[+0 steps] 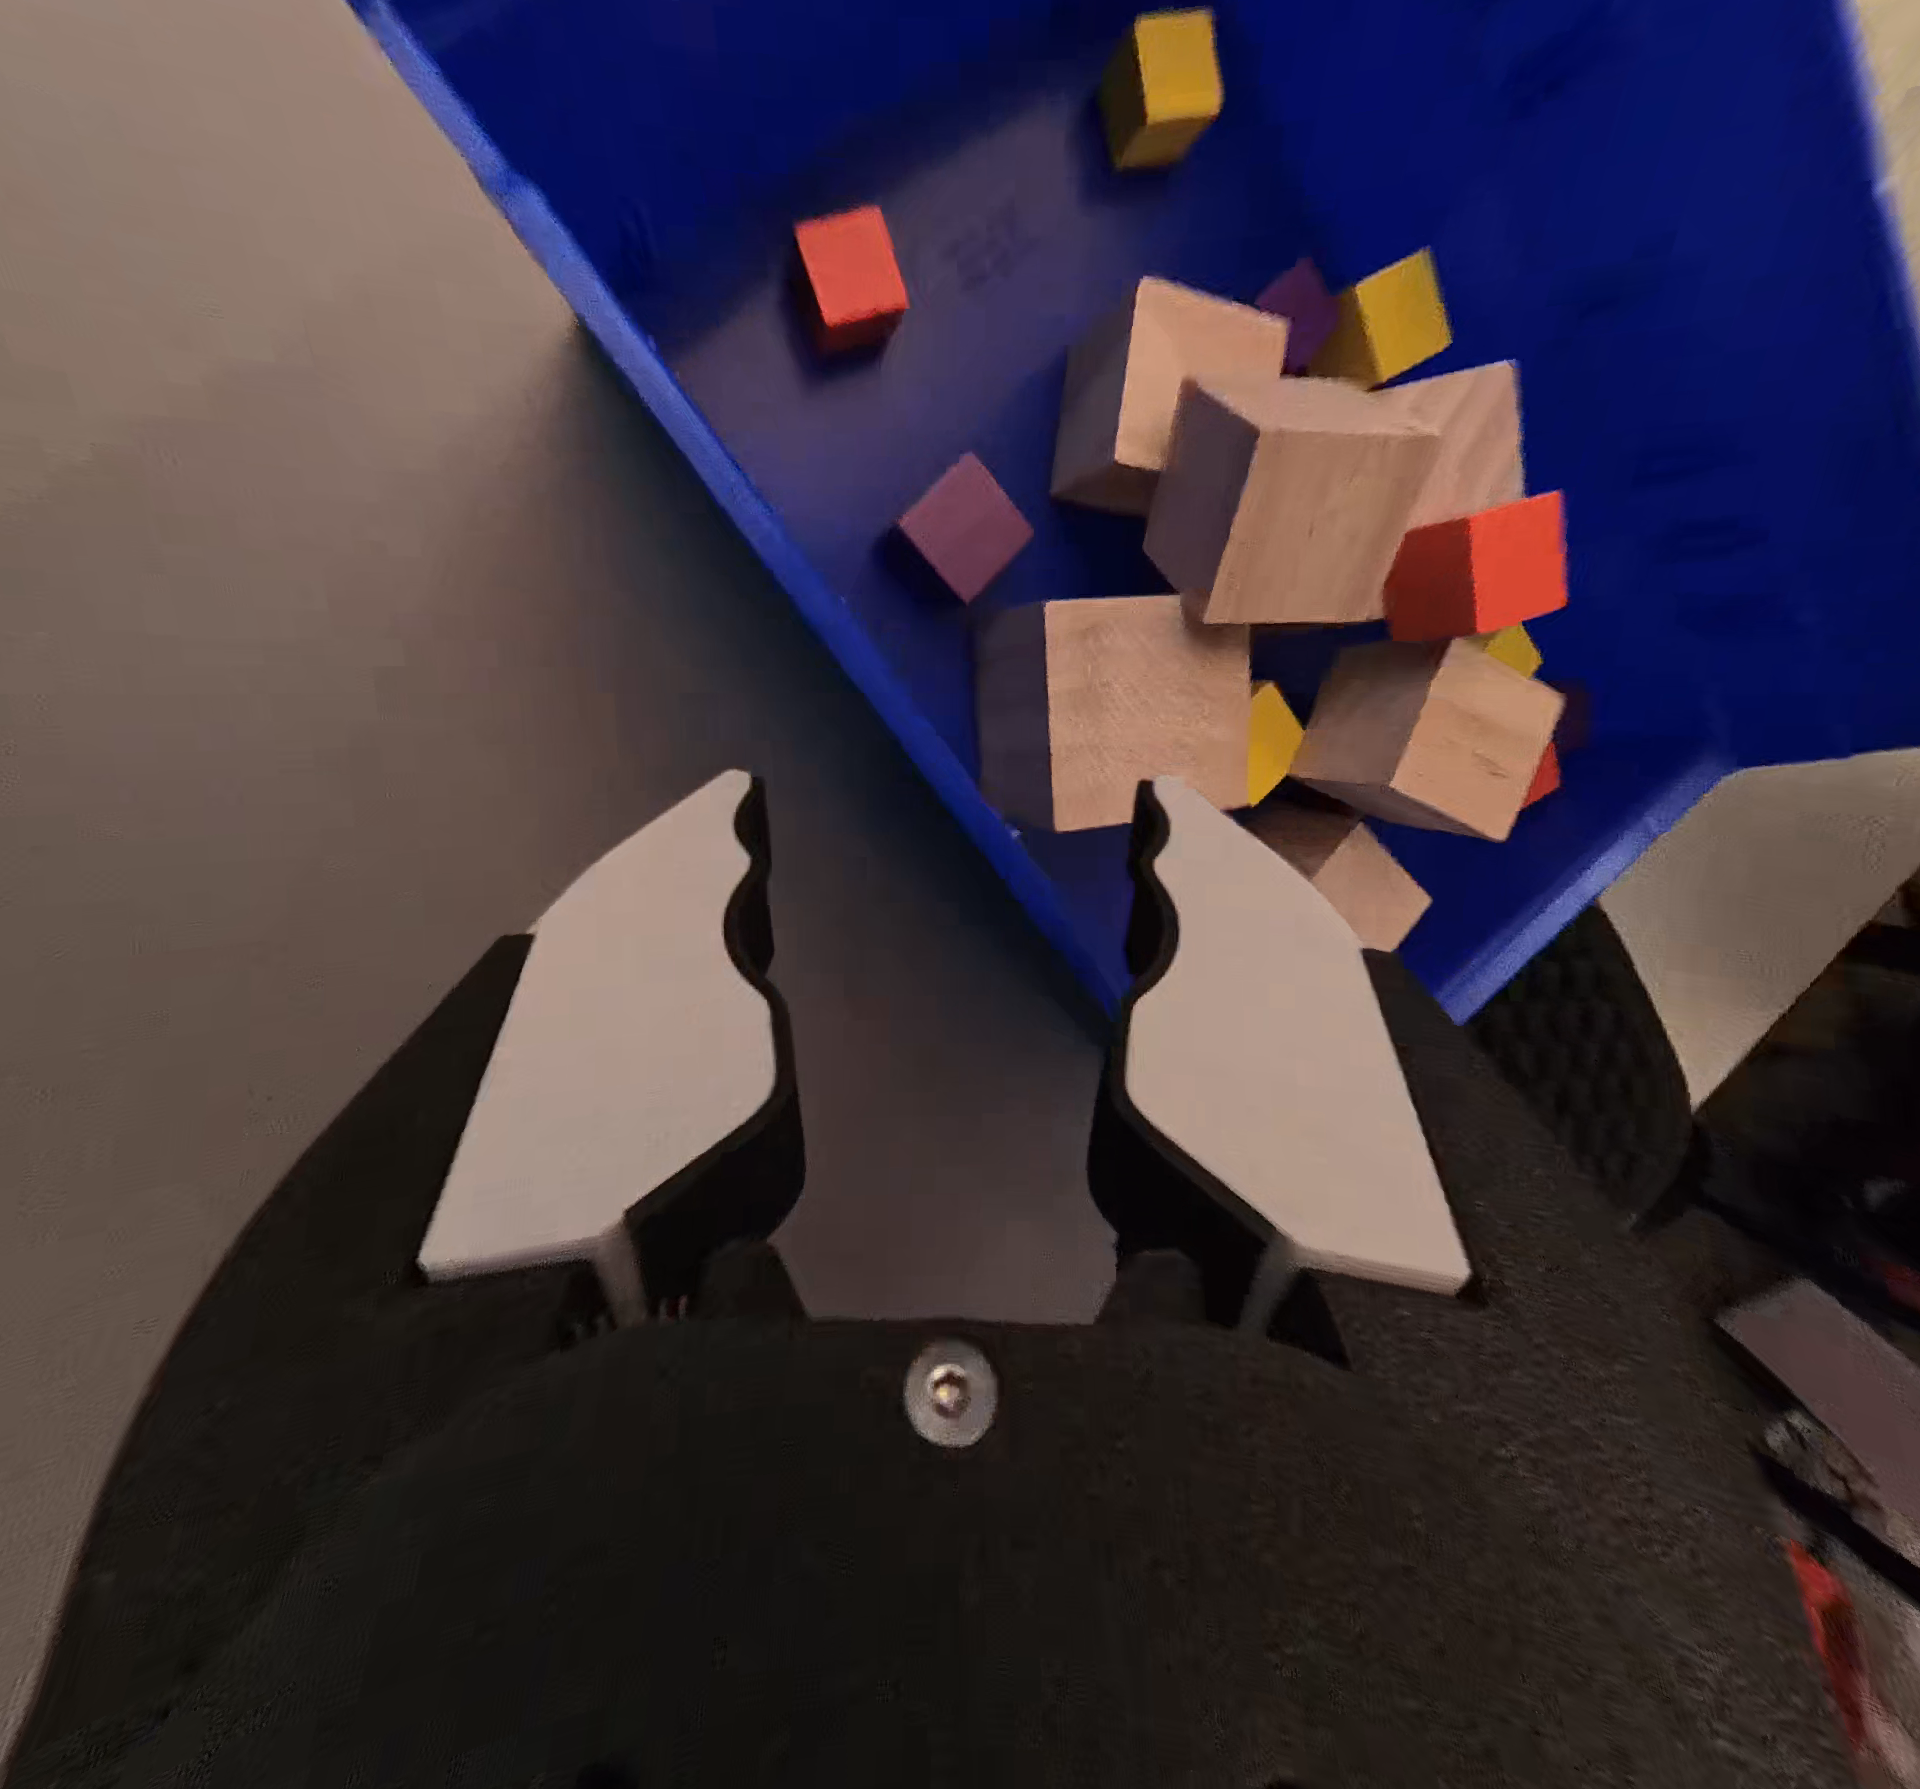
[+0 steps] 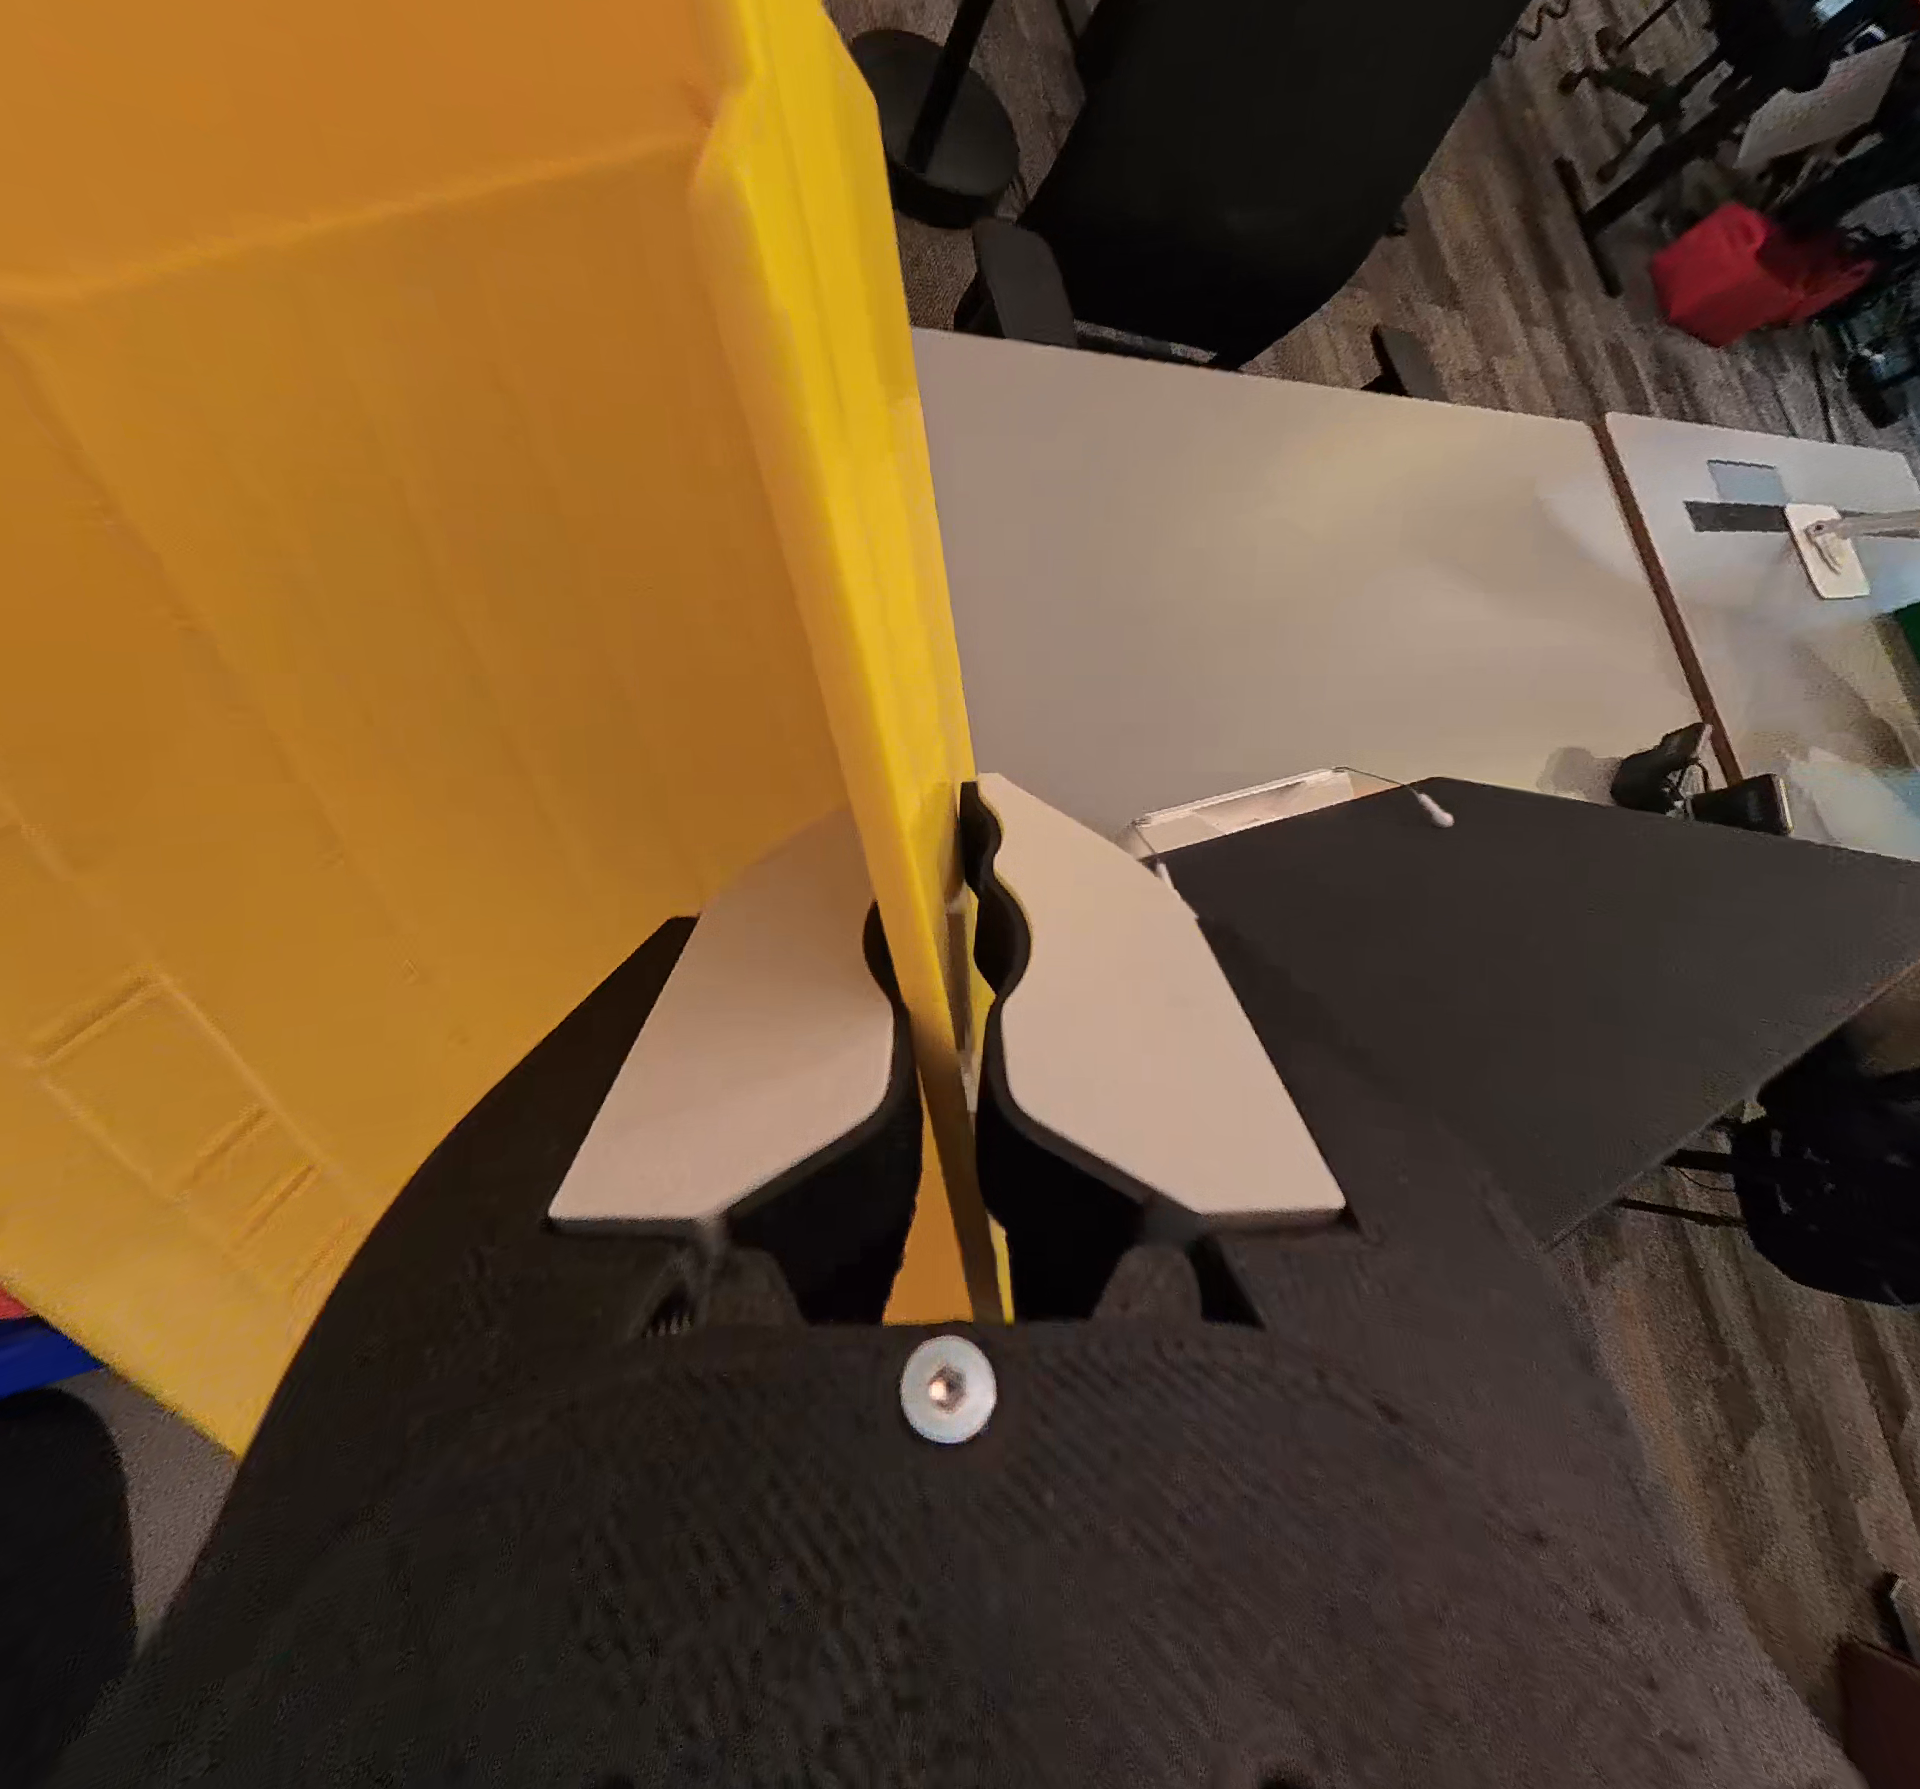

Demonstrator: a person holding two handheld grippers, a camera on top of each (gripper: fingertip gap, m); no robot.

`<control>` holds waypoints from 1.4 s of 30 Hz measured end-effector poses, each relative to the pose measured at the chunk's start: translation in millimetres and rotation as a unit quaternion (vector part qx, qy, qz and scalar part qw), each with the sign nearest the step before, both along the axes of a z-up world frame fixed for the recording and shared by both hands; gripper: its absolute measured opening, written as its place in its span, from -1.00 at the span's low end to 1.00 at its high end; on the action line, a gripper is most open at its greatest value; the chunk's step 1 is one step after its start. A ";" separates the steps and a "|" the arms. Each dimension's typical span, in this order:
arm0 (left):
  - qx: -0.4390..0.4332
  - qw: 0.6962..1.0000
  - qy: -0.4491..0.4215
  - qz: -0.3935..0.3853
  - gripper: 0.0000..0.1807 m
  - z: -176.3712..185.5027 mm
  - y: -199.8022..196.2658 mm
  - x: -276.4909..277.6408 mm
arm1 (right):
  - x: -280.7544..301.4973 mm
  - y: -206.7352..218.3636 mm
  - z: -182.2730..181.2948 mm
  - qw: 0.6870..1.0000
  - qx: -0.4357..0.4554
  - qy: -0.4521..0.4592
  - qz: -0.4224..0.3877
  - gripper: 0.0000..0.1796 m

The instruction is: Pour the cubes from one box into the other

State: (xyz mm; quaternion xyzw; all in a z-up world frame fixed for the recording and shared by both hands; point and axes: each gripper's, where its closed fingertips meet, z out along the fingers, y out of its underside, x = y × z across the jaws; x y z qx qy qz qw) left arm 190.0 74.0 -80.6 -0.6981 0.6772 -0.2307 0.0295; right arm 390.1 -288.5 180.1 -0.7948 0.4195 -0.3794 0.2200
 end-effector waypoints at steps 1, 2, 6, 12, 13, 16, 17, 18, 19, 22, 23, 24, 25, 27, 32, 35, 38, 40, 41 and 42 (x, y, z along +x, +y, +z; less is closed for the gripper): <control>0.011 1.000 0.023 0.001 -0.31 -6.8 2.9 -3.2 | 0.3 -0.8 -6.4 1.000 -0.006 0.005 0.002 -0.95; 0.011 0.999 0.041 0.000 -0.25 -11.3 4.2 -5.6 | 0.7 -2.1 -12.8 1.000 -0.011 0.011 0.002 -0.95; -0.043 0.995 0.085 0.011 -0.34 -15.0 2.0 -11.5 | 1.3 -7.9 -35.6 0.999 -0.027 0.033 0.000 -0.95; -0.066 0.992 0.112 0.004 -0.36 -15.9 12.8 -17.3 | -2.9 -14.0 -58.2 0.997 -0.057 0.054 -0.007 -0.94; -0.063 0.992 0.110 0.006 -0.42 -14.8 19.0 -18.5 | -3.7 -14.1 -60.4 0.997 -0.058 0.056 -0.007 -0.94; -0.038 0.994 0.101 0.013 -0.55 -12.2 46.0 -25.9 | -5.6 -13.5 -66.7 0.996 -0.054 0.066 -0.007 -0.94; -0.034 0.994 0.099 0.014 -0.61 -11.3 54.8 -30.2 | -6.1 -12.2 -69.5 0.996 -0.047 0.073 -0.008 -0.94; -0.033 0.994 0.099 0.014 -0.67 -10.5 63.5 -35.5 | -6.7 -9.4 -73.2 0.996 -0.036 0.082 -0.007 -0.94; -0.035 0.994 0.100 0.018 -0.71 -9.9 72.7 -41.3 | -7.6 -5.2 -78.7 0.995 -0.021 0.094 -0.006 -0.94; -0.050 0.994 0.096 0.030 -0.84 -7.9 99.5 -58.8 | -13.3 15.1 -103.5 0.988 0.032 0.151 0.001 -0.94; -0.053 0.994 0.094 0.034 -0.87 -7.3 109.1 -65.2 | -15.9 23.5 -114.0 0.983 0.051 0.174 0.002 -0.94; -0.055 0.993 0.092 0.042 -0.88 -7.0 119.9 -71.5 | -18.6 32.4 -125.1 0.978 0.070 0.197 0.003 -0.94; -0.054 0.993 0.090 0.051 -0.89 -6.6 130.9 -77.8 | -21.3 41.4 -136.5 0.971 0.088 0.221 0.001 -0.94; -0.047 0.993 0.088 0.061 -0.90 -6.2 154.1 -91.8 | -26.1 59.8 -159.7 0.957 0.122 0.263 0.000 -0.94; -0.013 0.992 0.092 0.090 -0.93 -5.8 212.9 -129.9 | -35.5 103.3 -214.0 0.924 0.167 0.343 0.005 -0.96; -0.003 0.989 0.098 0.107 -0.93 -5.4 242.9 -154.0 | -40.2 125.9 -240.5 0.914 0.161 0.371 0.017 -0.96; -0.013 0.987 0.098 0.126 -0.93 -4.9 266.5 -175.9 | -42.2 145.3 -259.5 0.911 0.152 0.382 0.032 -0.95; -0.020 0.985 0.096 0.140 -0.93 -4.5 281.0 -189.4 | -45.3 154.3 -270.4 0.906 0.144 0.397 0.035 -0.95; -0.020 0.985 0.095 0.146 -0.93 -4.4 288.0 -196.3 | -47.2 157.7 -274.8 0.902 0.141 0.408 0.033 -0.95; -0.019 0.984 0.094 0.152 -0.93 -4.2 295.0 -203.2 | -49.1 160.6 -278.3 0.898 0.136 0.418 0.032 -0.95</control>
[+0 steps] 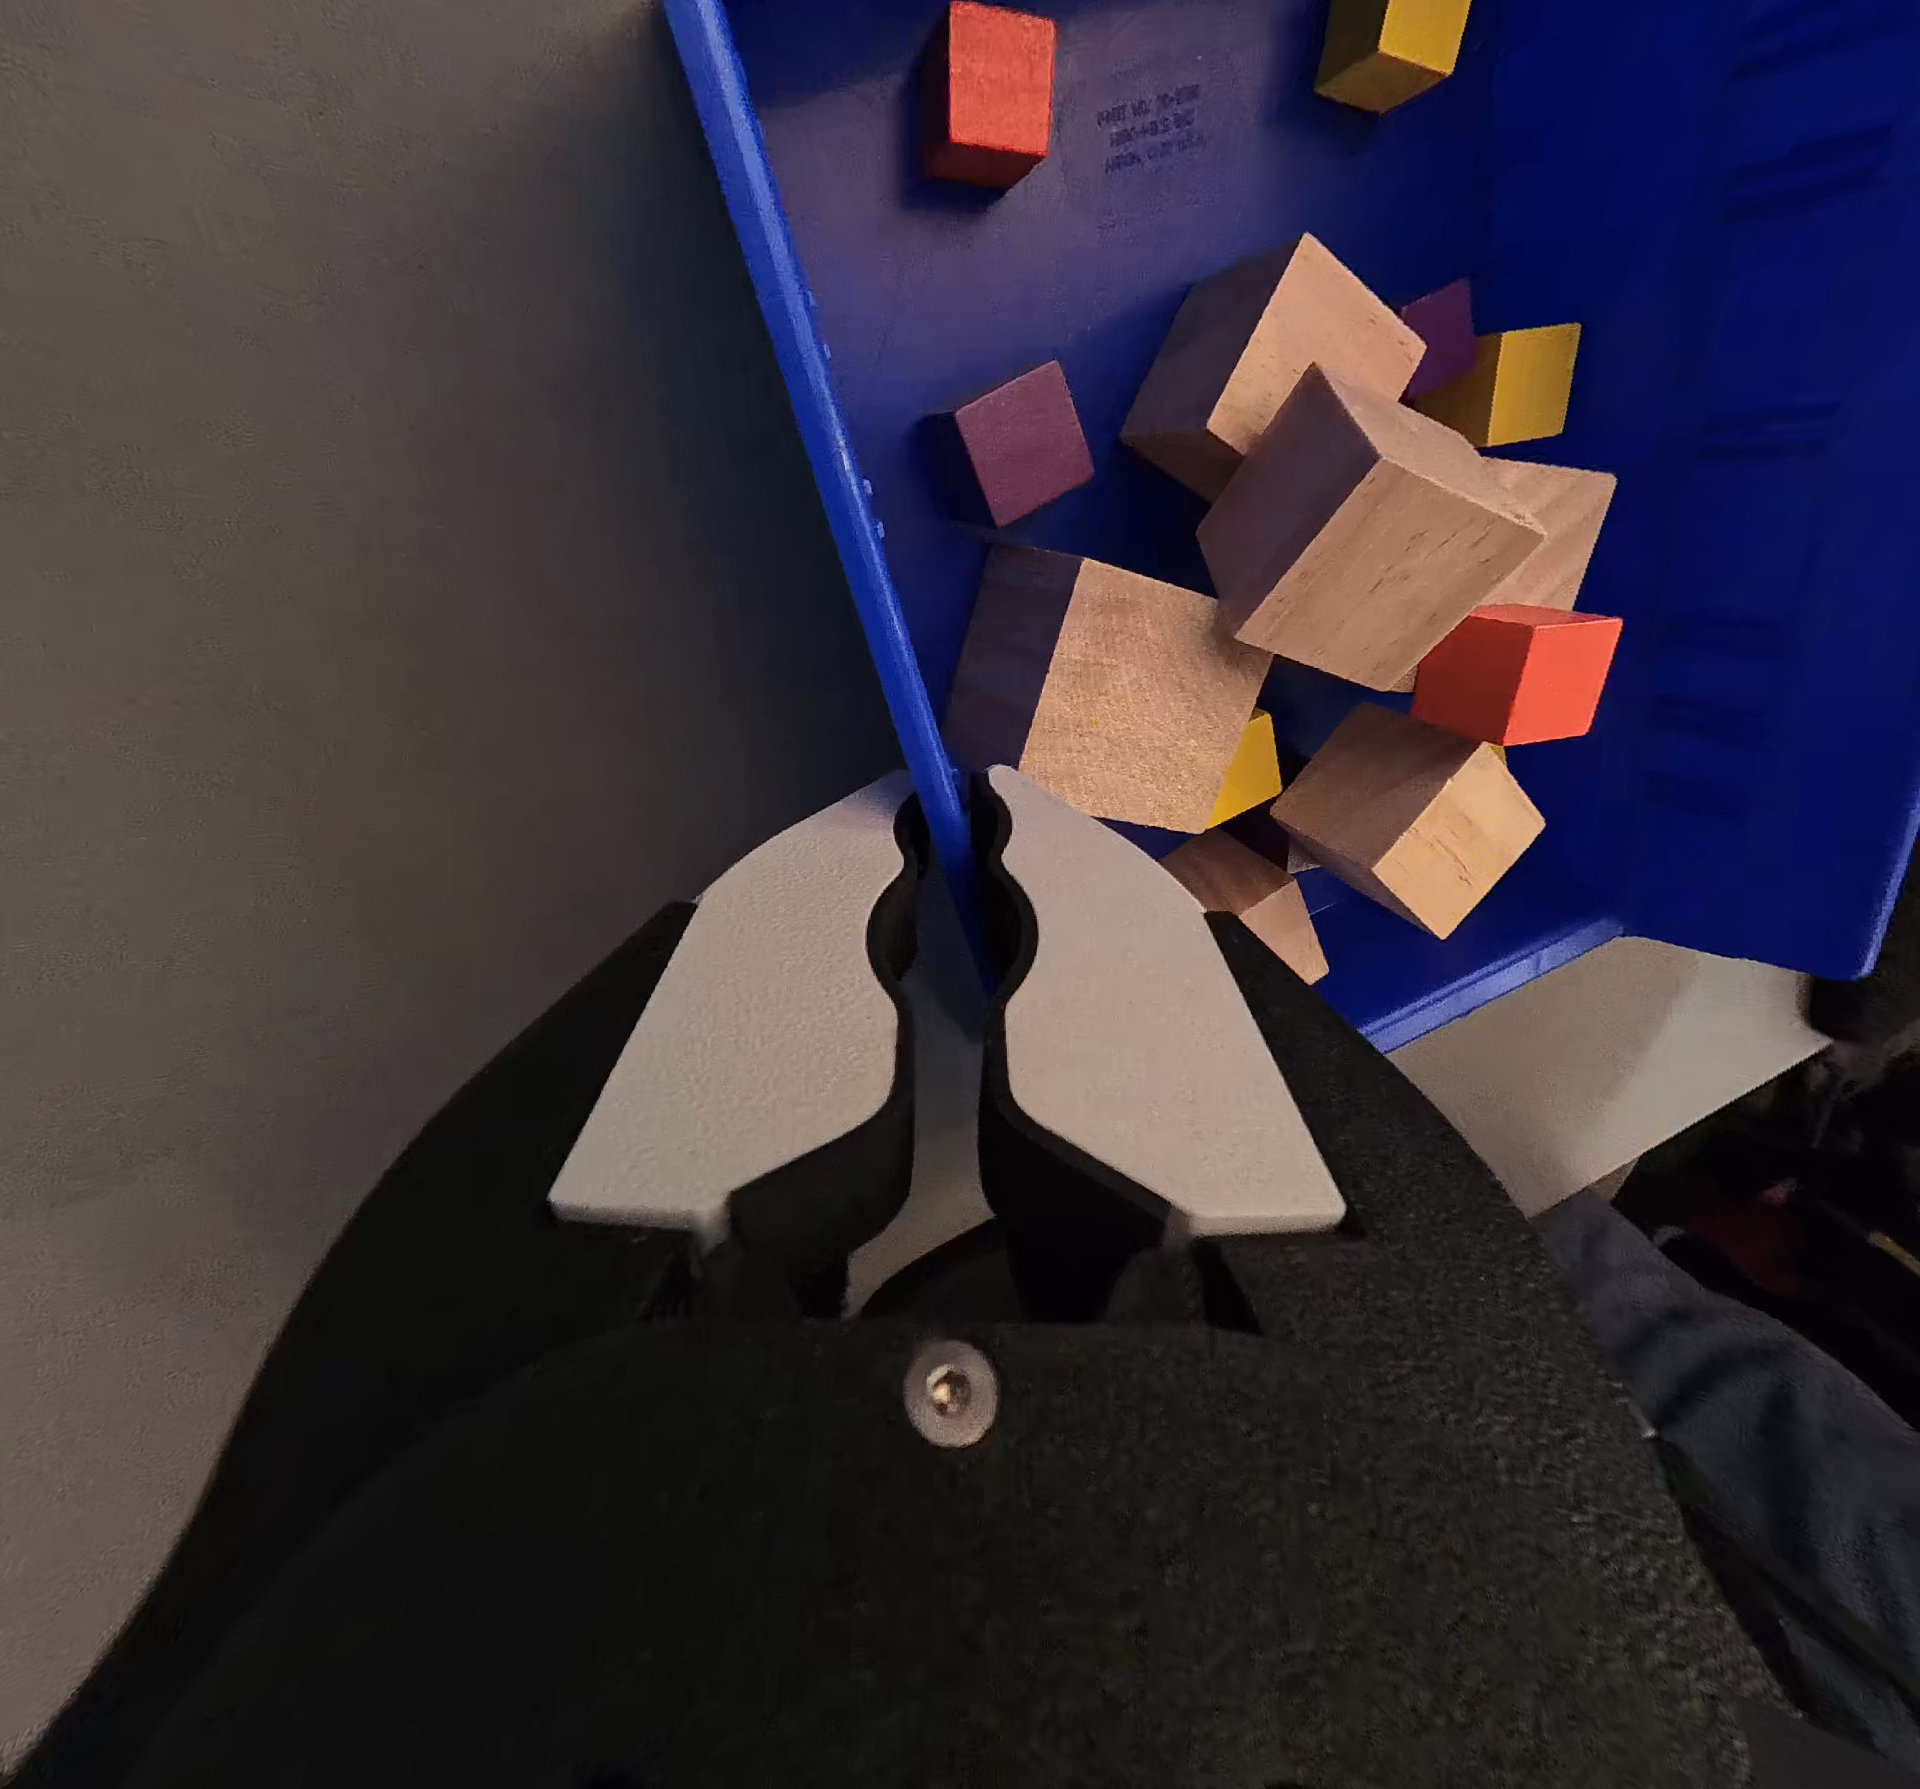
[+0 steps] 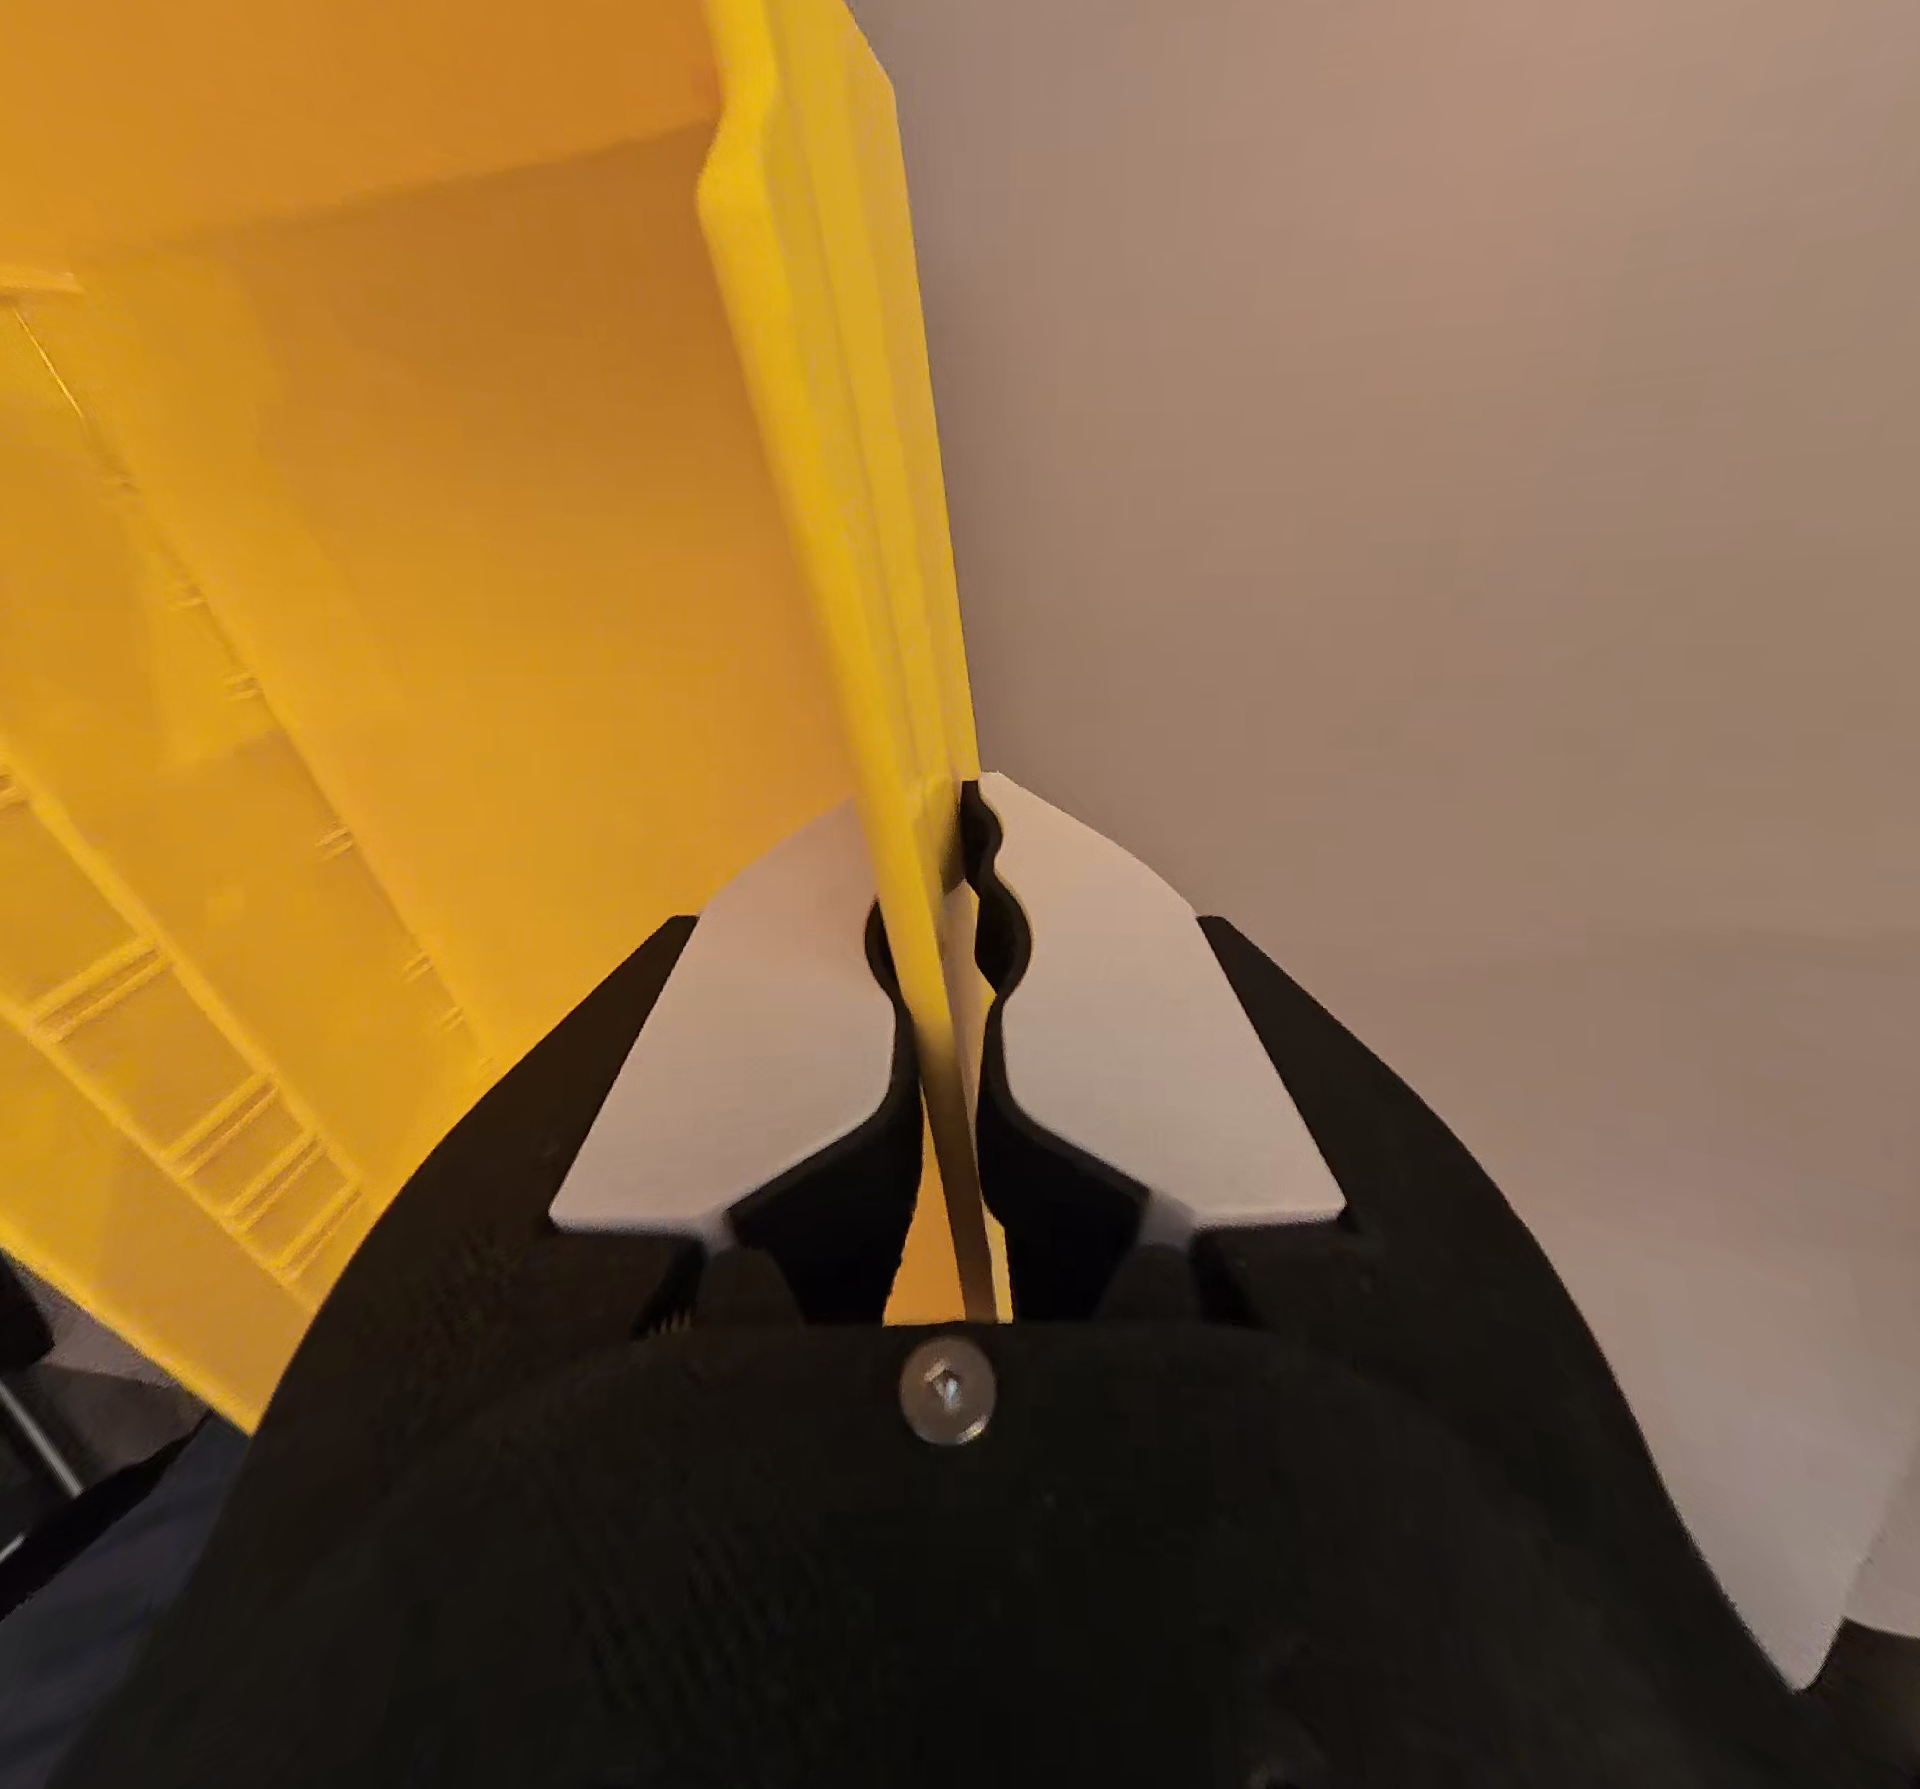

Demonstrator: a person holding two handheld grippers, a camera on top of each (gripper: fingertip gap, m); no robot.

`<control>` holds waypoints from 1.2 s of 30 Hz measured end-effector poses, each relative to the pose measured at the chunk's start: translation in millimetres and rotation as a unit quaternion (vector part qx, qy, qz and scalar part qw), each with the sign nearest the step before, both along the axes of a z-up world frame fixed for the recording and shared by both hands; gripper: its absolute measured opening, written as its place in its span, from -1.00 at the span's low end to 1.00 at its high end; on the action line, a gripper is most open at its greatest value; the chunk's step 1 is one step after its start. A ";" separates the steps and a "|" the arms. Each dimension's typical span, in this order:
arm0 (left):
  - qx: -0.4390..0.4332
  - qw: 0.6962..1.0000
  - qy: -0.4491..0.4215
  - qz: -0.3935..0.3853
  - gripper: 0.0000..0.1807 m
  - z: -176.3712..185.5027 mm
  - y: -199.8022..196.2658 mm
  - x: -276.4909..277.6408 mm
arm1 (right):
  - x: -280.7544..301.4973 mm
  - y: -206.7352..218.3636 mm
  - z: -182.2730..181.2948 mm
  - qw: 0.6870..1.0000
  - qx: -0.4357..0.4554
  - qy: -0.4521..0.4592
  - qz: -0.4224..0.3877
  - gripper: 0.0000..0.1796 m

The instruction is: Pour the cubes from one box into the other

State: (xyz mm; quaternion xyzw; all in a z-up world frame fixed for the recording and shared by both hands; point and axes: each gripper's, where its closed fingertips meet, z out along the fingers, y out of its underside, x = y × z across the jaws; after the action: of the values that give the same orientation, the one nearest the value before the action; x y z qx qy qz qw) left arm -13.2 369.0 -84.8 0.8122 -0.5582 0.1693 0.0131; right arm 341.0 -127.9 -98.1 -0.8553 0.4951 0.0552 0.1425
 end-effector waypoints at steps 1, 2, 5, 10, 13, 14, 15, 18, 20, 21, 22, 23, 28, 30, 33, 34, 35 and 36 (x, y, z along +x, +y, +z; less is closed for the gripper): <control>0.003 1.000 0.001 0.005 -0.93 0.1 6.8 -7.1 | -1.4 2.8 -2.6 1.000 -0.005 0.007 0.003 -0.95; 0.007 1.000 0.004 0.008 -0.93 0.3 13.5 -14.2 | -2.4 5.4 -4.7 1.000 -0.010 0.012 0.005 -0.95; 0.012 1.000 0.003 0.023 -0.93 0.6 32.1 -33.3 | -4.9 13.3 -10.1 0.999 -0.022 0.026 0.000 -0.95; 0.007 0.999 -0.012 0.047 -0.93 1.3 55.1 -55.9 | -13.4 27.7 -21.7 0.998 -0.036 0.048 0.007 -0.95; 0.015 0.999 -0.009 0.051 -0.93 1.5 65.3 -66.7 | -17.2 32.3 -27.2 0.997 -0.042 0.056 0.013 -0.94; 0.019 0.998 -0.007 0.051 -0.93 1.5 68.3 -70.2 | -16.2 33.0 -27.3 0.998 -0.045 0.051 0.017 -0.94; 0.024 0.998 -0.005 0.051 -0.93 1.5 71.3 -73.3 | -16.0 34.3 -27.3 0.997 -0.046 0.047 0.029 -0.95; 0.031 0.998 -0.009 0.053 -0.93 1.6 78.4 -79.9 | -15.8 36.1 -27.2 0.998 -0.043 0.045 0.033 -0.94; 0.027 0.998 -0.016 0.058 -0.93 1.8 81.2 -83.2 | -14.9 39.6 -26.7 0.998 -0.030 0.045 0.030 -0.91; 0.025 0.998 -0.019 0.060 -0.93 1.8 82.3 -84.6 | -13.9 42.2 -26.2 0.998 -0.021 0.043 0.027 -0.89; 0.025 0.998 -0.021 0.062 -0.93 1.8 83.5 -86.5 | -13.4 45.8 -25.3 0.999 -0.005 0.043 0.026 -0.85; 0.027 0.997 -0.020 0.062 -0.93 1.9 85.1 -89.0 | -11.3 50.1 -22.7 0.999 0.017 0.040 0.022 -0.75; 0.060 0.997 -0.007 0.049 -0.93 1.9 97.2 -103.4 | 13.9 60.2 17.2 0.993 0.104 -0.057 0.016 -0.57; 0.070 0.997 -0.004 0.045 -0.92 1.9 101.9 -108.6 | 23.9 59.4 43.0 0.984 0.116 -0.134 0.028 -0.53; 0.059 0.997 -0.017 0.054 -0.93 2.2 103.8 -111.6 | 25.0 65.2 94.3 0.955 0.161 -0.247 0.038 -0.52; 0.051 0.997 -0.026 0.060 -0.93 2.3 103.6 -111.3 | 21.1 68.6 113.7 0.939 0.182 -0.288 0.041 -0.49; 0.042 0.996 -0.035 0.066 -0.93 2.4 103.3 -110.8 | 14.4 73.2 133.8 0.921 0.207 -0.328 0.044 -0.48; 0.034 0.996 -0.046 0.070 -0.92 2.4 103.2 -110.2 | 4.4 79.5 153.8 0.898 0.235 -0.368 0.051 -0.48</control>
State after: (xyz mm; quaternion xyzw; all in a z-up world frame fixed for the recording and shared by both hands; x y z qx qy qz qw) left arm -123.4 472.2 -82.4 0.8407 -0.5053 0.1876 -0.0523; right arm 345.4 -48.4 55.6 -0.7802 0.3361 -0.1416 0.5082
